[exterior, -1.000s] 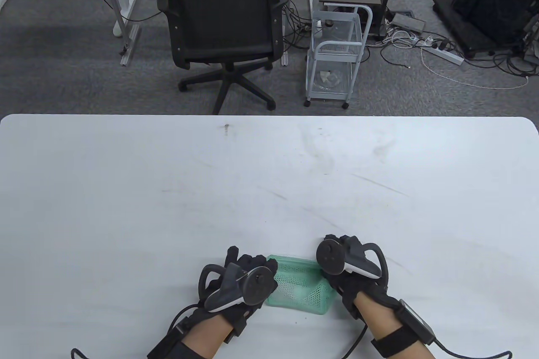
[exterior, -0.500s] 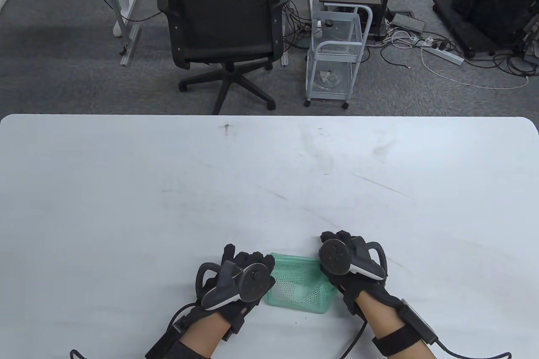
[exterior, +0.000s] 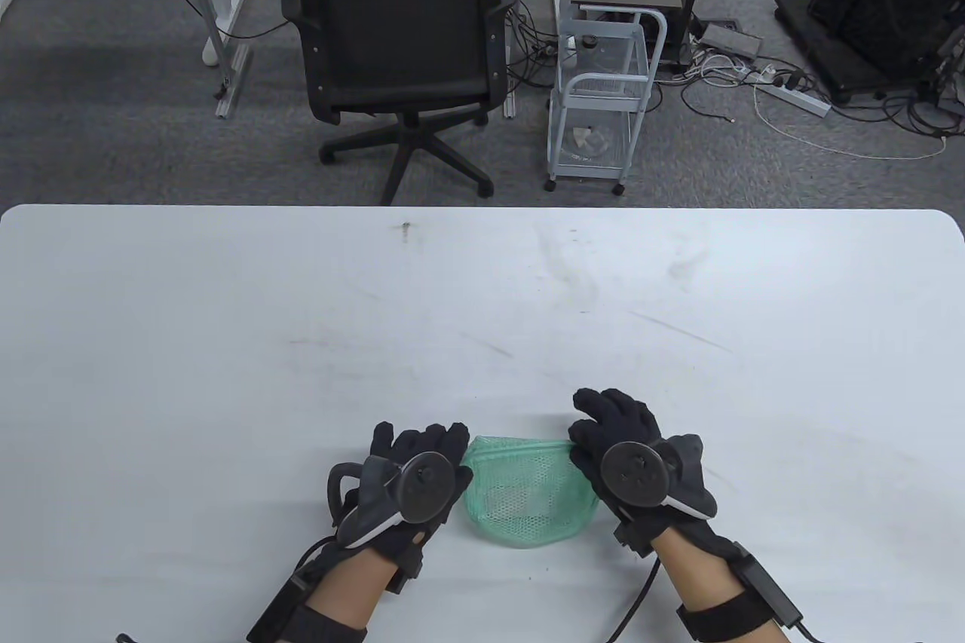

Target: Take cleansing milk out of the toiletry bag

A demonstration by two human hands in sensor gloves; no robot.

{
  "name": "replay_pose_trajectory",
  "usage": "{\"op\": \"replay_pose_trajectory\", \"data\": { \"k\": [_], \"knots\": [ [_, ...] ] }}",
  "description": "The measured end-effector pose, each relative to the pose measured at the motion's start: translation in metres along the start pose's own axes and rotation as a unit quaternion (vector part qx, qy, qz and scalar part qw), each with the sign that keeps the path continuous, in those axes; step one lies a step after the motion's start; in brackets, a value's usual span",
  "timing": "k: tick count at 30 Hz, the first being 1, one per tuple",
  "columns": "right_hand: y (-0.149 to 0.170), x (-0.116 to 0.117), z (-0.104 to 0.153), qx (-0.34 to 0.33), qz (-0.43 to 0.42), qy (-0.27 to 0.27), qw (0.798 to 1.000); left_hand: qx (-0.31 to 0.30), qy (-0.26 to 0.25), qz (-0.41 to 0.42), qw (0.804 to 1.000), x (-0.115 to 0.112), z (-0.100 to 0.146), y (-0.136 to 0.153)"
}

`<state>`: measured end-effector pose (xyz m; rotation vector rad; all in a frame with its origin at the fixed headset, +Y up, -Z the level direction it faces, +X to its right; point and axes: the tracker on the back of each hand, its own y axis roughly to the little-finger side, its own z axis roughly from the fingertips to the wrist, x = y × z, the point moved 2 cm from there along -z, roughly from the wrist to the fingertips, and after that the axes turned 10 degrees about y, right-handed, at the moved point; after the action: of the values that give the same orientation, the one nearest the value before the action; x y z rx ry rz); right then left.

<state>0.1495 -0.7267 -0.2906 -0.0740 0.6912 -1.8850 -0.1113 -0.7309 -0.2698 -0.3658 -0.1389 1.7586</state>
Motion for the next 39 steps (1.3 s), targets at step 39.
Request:
{"op": "replay_pose_trajectory", "data": {
  "k": [39],
  "knots": [
    [-0.05, -0.009, 0.004, -0.14, 0.089, 0.076, 0.983, 0.046, -0.046, 0.006, 0.998, 0.011, -0.002, 0.014]
  ]
}}
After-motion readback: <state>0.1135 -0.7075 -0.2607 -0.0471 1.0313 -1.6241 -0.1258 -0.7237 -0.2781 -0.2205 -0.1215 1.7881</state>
